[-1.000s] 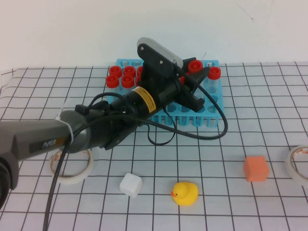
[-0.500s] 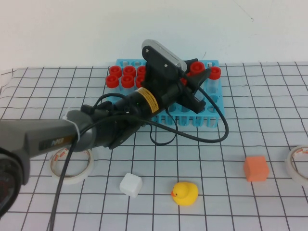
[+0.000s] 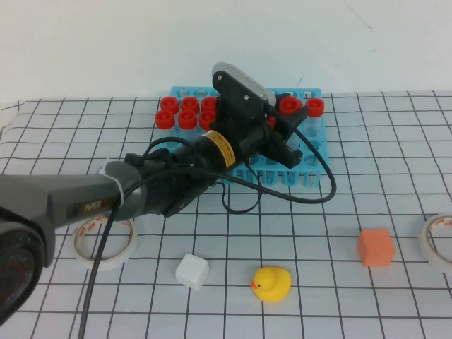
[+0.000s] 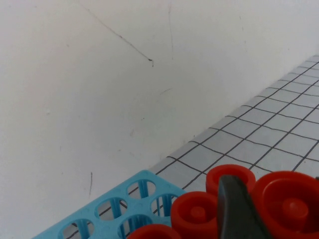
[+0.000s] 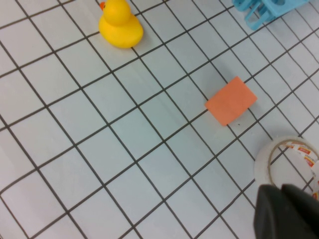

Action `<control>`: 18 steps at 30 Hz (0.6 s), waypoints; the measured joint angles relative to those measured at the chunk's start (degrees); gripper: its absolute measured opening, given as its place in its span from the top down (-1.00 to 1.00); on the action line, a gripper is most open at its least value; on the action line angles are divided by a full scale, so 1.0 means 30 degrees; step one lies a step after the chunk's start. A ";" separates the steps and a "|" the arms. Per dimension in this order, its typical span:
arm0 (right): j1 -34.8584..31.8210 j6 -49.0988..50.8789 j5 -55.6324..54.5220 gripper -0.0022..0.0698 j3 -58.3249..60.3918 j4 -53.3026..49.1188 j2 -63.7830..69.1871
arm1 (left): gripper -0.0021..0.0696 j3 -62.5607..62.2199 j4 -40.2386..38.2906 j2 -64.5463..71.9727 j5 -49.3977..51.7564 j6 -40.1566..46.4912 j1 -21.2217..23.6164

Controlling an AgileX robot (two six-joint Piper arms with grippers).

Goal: Place the test tubes

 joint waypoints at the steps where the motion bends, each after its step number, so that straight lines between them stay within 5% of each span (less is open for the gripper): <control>1: 0.0000 0.0000 0.0000 0.94 0.0000 -0.0047 0.0000 | 0.21 0.0000 0.0039 0.0000 0.0000 -0.0073 0.0000; 18: 0.0000 0.0356 0.0000 0.94 0.0000 -0.0160 0.0000 | 0.20 -0.0051 0.0390 0.0000 0.0569 -0.0583 0.0014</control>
